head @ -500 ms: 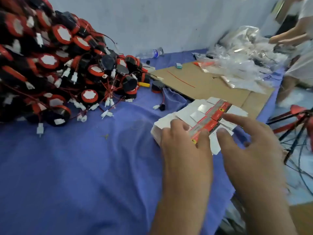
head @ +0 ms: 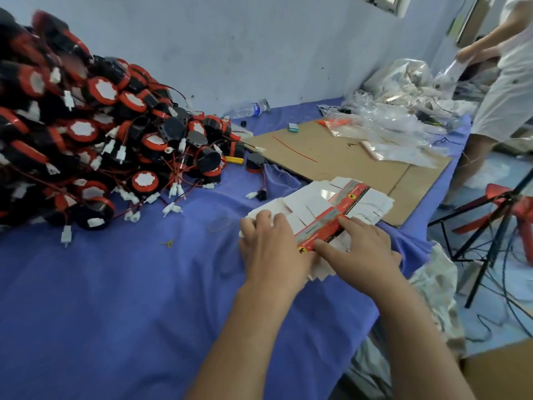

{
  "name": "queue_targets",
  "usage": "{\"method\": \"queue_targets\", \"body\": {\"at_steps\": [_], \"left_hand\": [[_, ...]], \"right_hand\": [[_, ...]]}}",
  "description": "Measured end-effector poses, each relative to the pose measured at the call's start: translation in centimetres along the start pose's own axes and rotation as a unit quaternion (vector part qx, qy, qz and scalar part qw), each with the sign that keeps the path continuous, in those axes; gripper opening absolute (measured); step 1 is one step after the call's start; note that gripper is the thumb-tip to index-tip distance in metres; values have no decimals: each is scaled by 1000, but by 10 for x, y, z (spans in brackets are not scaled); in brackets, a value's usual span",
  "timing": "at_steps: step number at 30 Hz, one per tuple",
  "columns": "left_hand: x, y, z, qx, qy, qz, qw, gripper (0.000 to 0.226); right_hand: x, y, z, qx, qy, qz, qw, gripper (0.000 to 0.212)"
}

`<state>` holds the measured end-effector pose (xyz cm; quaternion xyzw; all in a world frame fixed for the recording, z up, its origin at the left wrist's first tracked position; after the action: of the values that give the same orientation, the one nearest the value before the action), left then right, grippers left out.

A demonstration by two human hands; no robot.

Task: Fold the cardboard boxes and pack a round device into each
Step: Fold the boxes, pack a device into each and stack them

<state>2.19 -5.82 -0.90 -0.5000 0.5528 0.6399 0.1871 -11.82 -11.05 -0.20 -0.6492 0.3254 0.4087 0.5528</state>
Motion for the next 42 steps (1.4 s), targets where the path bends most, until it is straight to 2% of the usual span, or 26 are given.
{"method": "queue_targets", "body": {"at_steps": [3, 5, 7, 10, 15, 19, 23, 28, 32, 38, 40, 42], "left_hand": [[-9, -3, -7, -14, 17, 16, 1000, 75], [-12, -7, -11, -9, 41, 91, 995, 59], [-14, -11, -14, -21, 55, 258, 964, 33], [-19, -15, -16, -27, 72, 405, 911, 19], [-25, -17, -14, -25, 85, 491, 867, 16], [-30, -25, -4, -47, 83, 528, 844, 21], [-50, -45, 12, -83, 87, 586, 801, 31], [-97, -93, 47, -105, 104, 591, 793, 32], [-145, -132, 90, -126, 143, 554, 810, 37], [-201, -200, 171, -158, 232, 436, 855, 54], [-209, -228, 199, -180, 265, 406, 856, 57], [-214, -254, 224, -215, 289, 402, 842, 56]], "right_hand": [[-2, -1, -1, 2, 13, -20, 1000, 68], [-3, -3, -2, 1, 28, -54, 998, 69], [-7, -5, -2, 9, 56, -120, 991, 69], [-13, -8, -2, 7, 95, -198, 976, 66], [-17, -13, 5, 4, 119, -329, 937, 47], [-15, -25, 18, -3, 120, -343, 932, 45], [-2, -52, 38, -51, 107, -344, 932, 33], [24, -96, 69, -108, 49, -366, 923, 17], [51, -139, 101, -145, -26, -383, 912, 23], [89, -209, 172, -191, -124, -457, 860, 16], [103, -231, 195, -206, -157, -466, 846, 15], [117, -250, 215, -215, -184, -465, 839, 11]]}}
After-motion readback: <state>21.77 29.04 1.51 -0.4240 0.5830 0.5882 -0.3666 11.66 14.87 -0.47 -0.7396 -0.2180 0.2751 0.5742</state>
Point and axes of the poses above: each hand's wrist, its own z-axis away from the middle knuckle, its own x-axis out of the palm, y = z × x, the point moved 2 cm from there along -z, towards the middle knuckle
